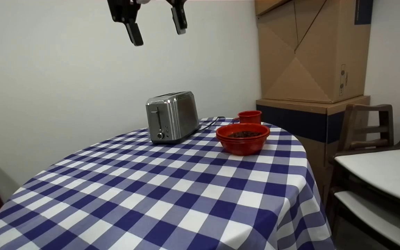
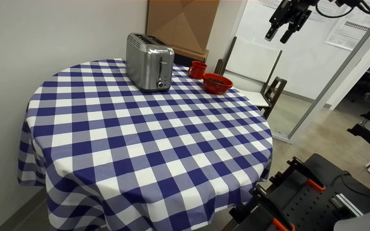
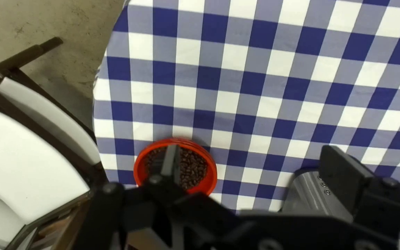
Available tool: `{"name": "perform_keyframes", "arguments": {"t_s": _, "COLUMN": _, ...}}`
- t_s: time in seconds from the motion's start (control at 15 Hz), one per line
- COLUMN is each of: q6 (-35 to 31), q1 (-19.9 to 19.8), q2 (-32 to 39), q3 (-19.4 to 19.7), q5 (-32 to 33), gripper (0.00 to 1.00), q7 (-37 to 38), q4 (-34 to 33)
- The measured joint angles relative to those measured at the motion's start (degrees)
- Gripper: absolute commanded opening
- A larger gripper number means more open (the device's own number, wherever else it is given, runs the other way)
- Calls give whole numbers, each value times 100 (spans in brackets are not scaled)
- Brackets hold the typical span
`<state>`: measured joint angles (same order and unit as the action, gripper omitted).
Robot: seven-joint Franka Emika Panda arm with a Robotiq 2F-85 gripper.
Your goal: Turn on the toaster
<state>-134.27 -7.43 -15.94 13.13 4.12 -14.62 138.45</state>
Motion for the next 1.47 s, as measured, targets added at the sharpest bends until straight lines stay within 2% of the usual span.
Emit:
{"name": "perform_keyframes", "arguments": {"t_s": 0.4, "q6": -55, "q1": 253, "q2": 1400, "q3": -477, "q5": -128, "gripper": 100, "q7": 83, "q4": -1295}}
{"name": "perform_keyframes", "arguments": {"t_s": 0.47, "q6": -55, "q1": 280, "q2": 1611, "q3": -559, "q5": -205, "gripper": 97, "q7": 109, "q4": -1502}}
{"name": "perform_keyframes", "arguments": {"t_s": 0.53, "q6": -55, "q1": 306, "q2": 1802, "q3": -639, "q5": -278, "gripper": 74, "q7": 137, "q4": -1696}}
{"name": "perform_keyframes", "arguments": {"t_s": 0.6, "q6": -55, "q1": 334, "q2": 1991, "q3": -721, "q5": -341, "gripper": 72, "q7": 174, "q4": -1889}}
{"name": "perform_keyframes", "arguments": {"t_s": 0.73, "q6": -50, "q1": 380, "q2": 2306, "q3": -867, "q5": -405, "gripper": 61, "q7": 244, "q4": -2212}}
{"name": "perform_keyframes", "arguments": {"t_s": 1.27, "q6": -44, "q1": 485, "q2": 3253, "q3": -1201, "q5": -406, "gripper": 0, "q7": 463, "q4": -3148}}
{"name": "perform_keyframes", "arguments": {"t_s": 1.47, "q6": -48, "q1": 533, "q2": 3492, "q3": -1276, "q5": -406, "gripper": 0, "q7": 500, "q4": -3416}}
